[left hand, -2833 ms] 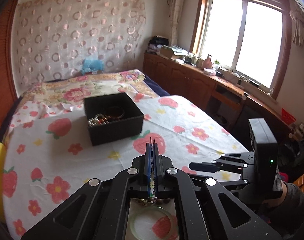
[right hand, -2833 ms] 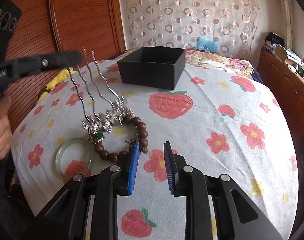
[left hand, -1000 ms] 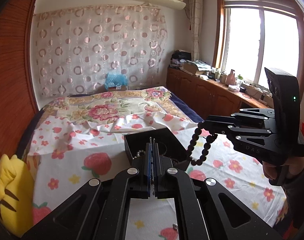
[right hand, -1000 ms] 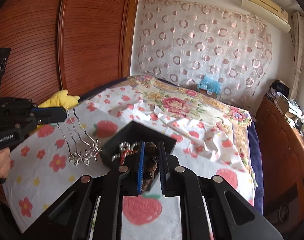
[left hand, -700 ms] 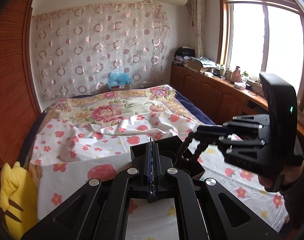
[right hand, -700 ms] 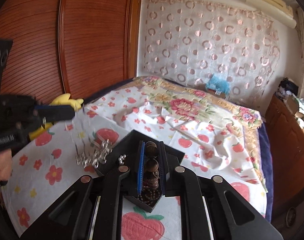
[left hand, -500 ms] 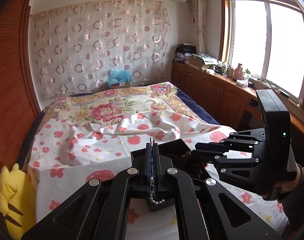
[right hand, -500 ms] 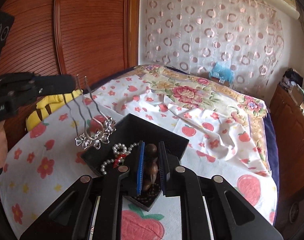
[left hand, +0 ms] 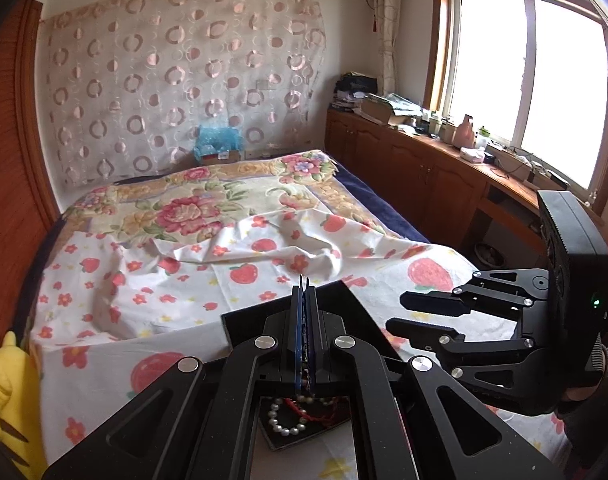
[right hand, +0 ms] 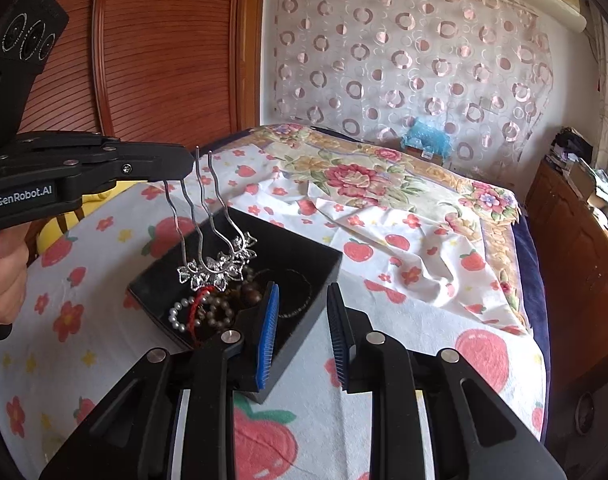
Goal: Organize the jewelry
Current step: 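Carry the hairpins and bead bracelet over the black box and open both tools, then move both tools back to the remaining jewelry beside the box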
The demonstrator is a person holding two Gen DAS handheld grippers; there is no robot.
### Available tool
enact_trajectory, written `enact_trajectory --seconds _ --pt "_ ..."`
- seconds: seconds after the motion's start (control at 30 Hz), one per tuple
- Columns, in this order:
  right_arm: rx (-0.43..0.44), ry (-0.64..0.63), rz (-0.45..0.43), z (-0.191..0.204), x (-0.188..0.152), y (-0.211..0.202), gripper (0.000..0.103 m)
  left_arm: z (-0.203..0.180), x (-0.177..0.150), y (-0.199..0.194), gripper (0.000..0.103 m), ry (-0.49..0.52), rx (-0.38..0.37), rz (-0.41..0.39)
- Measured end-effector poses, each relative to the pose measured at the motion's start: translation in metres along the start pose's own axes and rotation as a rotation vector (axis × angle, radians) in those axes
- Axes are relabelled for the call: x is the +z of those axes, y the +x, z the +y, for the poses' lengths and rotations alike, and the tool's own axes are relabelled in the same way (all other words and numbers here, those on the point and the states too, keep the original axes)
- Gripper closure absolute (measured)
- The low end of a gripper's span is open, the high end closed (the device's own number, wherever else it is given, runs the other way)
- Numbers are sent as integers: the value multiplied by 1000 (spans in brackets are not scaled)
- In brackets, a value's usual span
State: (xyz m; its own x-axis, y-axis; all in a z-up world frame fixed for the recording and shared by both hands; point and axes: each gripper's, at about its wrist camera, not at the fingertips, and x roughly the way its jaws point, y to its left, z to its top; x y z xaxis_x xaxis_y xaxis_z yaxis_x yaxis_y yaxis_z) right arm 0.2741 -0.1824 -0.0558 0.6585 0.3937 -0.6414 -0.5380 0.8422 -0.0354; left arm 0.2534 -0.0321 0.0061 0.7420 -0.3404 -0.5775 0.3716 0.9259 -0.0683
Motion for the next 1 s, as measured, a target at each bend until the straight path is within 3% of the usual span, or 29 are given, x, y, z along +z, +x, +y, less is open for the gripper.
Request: enact_trajectory --seconds 0.17,0.3,0.43,0.53,0.6,0.8,1.0 --pt "-5 10 14 -4 -7 4 76 0 -8 12 102 -21 -56 47" --pt "-2 7 19 -1 -9 5 76 3 -17 29 102 -16 -48 110" --pt "2 2 18 3 -11 2 76 7 -21 28 100 -25 -48 116" --pt "0 1 15 5 -15 -2 76 6 -20 22 89 -7 -23 103" --pt "-2 1 11 8 -17 -7 76 4 -19 16 73 7 -3 89" --pt "-13 13 1 16 -27 -24 76 2 -26 1 72 12 13 77" --pt "9 23 -3 35 -48 -45 76 0 -55 -23 66 13 37 77"
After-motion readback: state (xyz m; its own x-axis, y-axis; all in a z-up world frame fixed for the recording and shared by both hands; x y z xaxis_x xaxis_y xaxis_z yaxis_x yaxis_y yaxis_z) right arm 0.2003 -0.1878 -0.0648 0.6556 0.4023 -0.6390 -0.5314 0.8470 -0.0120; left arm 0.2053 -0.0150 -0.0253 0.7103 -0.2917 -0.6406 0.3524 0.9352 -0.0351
